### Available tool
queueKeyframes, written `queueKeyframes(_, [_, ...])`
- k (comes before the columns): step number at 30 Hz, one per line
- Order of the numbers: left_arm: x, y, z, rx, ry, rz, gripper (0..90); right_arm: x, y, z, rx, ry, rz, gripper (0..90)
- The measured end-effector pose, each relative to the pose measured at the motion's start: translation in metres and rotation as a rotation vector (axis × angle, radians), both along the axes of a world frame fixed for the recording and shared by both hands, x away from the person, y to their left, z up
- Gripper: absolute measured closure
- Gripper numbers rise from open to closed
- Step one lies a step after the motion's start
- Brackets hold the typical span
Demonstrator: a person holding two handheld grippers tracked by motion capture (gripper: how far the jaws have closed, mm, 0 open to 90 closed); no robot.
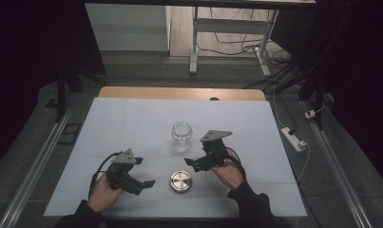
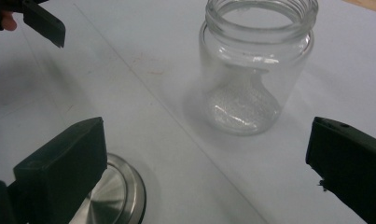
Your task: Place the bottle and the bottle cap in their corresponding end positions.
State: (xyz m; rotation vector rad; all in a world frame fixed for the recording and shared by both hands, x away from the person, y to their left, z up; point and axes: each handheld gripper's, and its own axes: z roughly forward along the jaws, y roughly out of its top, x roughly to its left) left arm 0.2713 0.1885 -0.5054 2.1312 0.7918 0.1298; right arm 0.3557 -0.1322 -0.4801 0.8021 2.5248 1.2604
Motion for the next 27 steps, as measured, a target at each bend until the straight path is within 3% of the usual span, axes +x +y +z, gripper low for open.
queueKeyframes(13, [-0.023, 0.034, -0.002, -0.029, 0.008, 0.081, 0.0, -0.035, -0.044, 0.002, 0.003, -0.021, -0.054, 0.0])
queueKeyframes(27, [-0.056, 0.077, -0.012, -0.02, 0.027, 0.226, 0.0, -0.069, -0.108, -0.009, 0.011, -0.003, -0.199, 0.0])
